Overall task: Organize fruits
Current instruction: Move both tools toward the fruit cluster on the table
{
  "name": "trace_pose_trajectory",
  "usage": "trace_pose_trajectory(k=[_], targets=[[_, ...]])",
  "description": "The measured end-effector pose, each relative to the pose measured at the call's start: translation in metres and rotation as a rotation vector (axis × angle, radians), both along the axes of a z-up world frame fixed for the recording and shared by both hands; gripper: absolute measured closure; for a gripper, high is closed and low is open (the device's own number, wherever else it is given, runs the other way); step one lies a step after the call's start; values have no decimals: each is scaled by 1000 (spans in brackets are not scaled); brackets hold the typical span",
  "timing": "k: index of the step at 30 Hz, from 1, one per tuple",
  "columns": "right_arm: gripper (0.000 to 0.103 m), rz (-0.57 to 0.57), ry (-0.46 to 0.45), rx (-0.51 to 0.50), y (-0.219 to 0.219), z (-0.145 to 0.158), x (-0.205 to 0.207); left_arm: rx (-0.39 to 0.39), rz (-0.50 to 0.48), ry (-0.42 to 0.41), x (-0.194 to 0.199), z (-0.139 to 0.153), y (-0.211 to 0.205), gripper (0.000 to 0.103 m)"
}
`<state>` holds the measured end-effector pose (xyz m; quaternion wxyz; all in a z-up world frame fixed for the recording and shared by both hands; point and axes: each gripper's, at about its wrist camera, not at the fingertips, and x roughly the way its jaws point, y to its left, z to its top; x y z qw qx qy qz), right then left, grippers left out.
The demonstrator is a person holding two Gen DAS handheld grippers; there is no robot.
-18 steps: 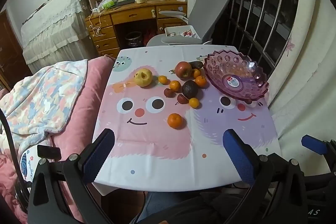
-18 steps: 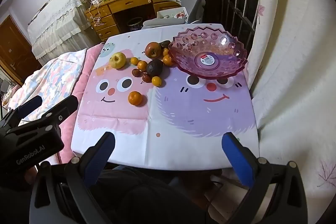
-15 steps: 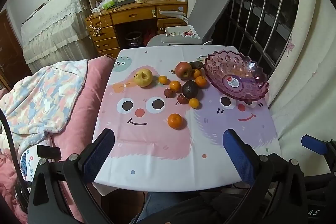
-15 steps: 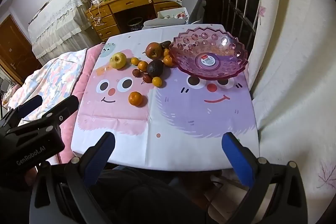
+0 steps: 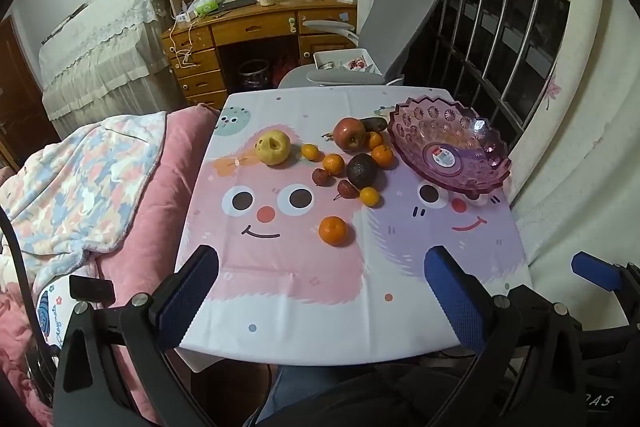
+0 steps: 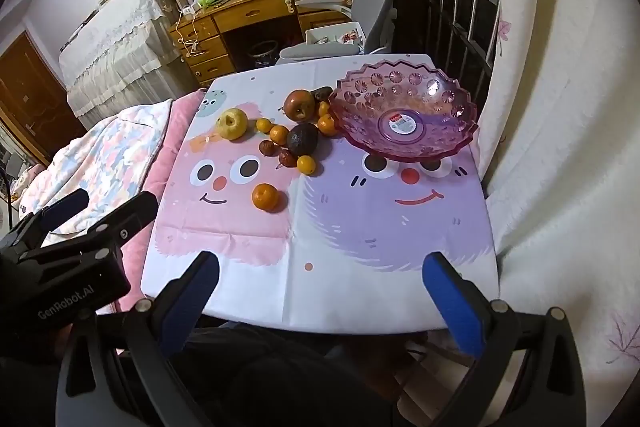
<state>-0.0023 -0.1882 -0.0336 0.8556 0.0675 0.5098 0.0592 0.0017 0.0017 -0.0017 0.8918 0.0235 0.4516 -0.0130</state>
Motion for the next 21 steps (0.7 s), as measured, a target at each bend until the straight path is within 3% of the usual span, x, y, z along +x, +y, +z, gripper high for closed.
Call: trace_pose_trajectory(k=[21], targets=[[1, 35, -45, 30, -8, 1, 3, -4, 82, 3, -2, 9, 8, 1]])
